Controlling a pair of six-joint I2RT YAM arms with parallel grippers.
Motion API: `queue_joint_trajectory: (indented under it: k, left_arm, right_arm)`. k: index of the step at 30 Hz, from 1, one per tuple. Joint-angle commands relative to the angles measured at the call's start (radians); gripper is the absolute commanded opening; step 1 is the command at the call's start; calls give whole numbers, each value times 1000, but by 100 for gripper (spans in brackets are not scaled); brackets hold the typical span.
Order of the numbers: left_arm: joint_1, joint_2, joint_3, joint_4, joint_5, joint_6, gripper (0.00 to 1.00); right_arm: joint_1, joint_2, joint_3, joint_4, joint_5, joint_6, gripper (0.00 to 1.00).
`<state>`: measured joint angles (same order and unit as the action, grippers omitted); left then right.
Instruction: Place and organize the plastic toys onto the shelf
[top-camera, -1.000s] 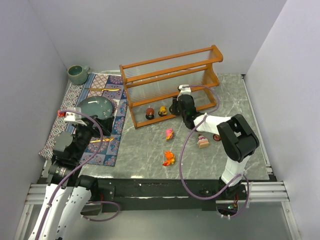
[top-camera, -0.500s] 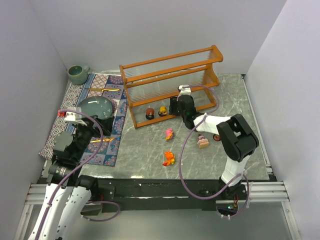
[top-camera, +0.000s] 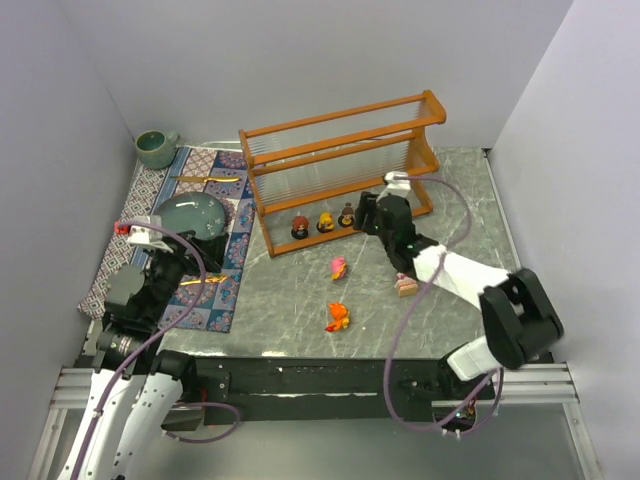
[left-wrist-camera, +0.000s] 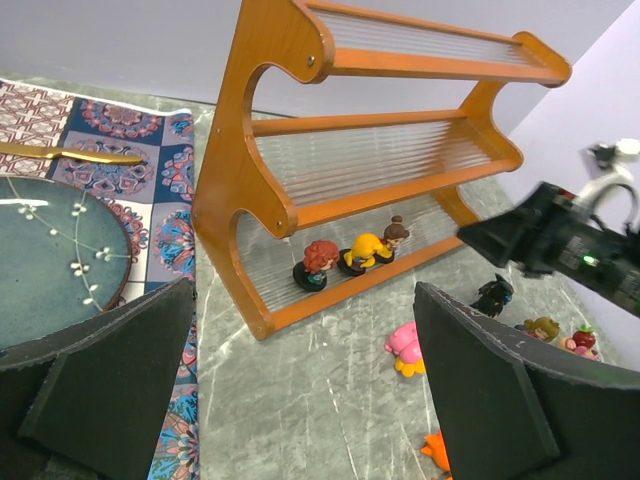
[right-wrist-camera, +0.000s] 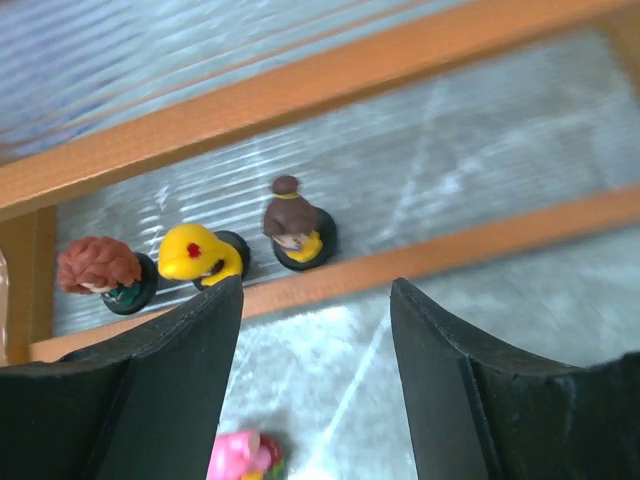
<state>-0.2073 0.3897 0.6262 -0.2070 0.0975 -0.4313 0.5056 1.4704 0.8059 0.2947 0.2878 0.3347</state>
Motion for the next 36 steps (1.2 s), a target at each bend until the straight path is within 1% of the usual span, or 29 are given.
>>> queue_joint_trajectory:
  k: [1, 3, 4, 6, 7, 9, 10, 11, 13, 14, 16, 17, 18, 22, 25, 30, 36]
  left_arm:
    - [-3, -18, 0, 34, 22, 9, 97]
    - [-6, -23, -2, 37, 22, 9, 97]
    - [-7, -26, -2, 38, 22, 8, 97]
    - [-12, -35, -2, 38, 19, 9, 97]
    - [-15, -41, -2, 37, 18, 9, 97]
    - [-17, -48, 0, 35, 11, 12, 97]
    - [-17, -54, 0, 32, 8, 12, 97]
    - [-18, -55, 0, 31, 4, 12, 97]
    - [-21, -61, 0, 32, -1, 14, 97]
    - [-24, -63, 0, 29, 1, 14, 97]
    - [-27, -68, 0, 31, 1, 14, 97]
    - [-30, -69, 0, 29, 1, 14, 97]
    - [-32, -71, 0, 29, -1, 14, 97]
    - [-41, -78, 1, 26, -5, 16, 97]
    - [-46, -83, 3, 20, -12, 19, 97]
    - [-50, -89, 3, 20, -13, 19, 97]
    - [-53, -91, 3, 17, -16, 19, 97]
  right_arm:
    - [-10, -154, -82, -135, 140, 92, 68]
    - [-9, -240, -129, -205, 190, 145, 68]
    - [-9, -298, -145, -233, 211, 200, 68]
    - [-9, -352, -181, -333, 269, 271, 68]
    - [-9, -399, -195, -366, 278, 347, 67]
    - [-9, -445, -229, -458, 310, 413, 67]
    - [-7, -485, -238, -491, 320, 475, 66]
    - [-9, -504, -246, -561, 336, 499, 66]
    - [-9, -542, -257, -636, 392, 577, 66]
    - [-9, -548, -257, -713, 411, 601, 66]
    - [-7, -552, -251, -790, 474, 670, 65]
    - [-7, -550, -246, -851, 490, 688, 66]
    - [-9, -539, -243, -873, 502, 705, 66]
    - [-32, -498, -251, -865, 487, 753, 66]
    - [-50, -466, -246, -852, 507, 780, 64]
    - [-108, -414, -254, -764, 496, 765, 58]
    - [-144, -360, -257, -687, 482, 744, 56]
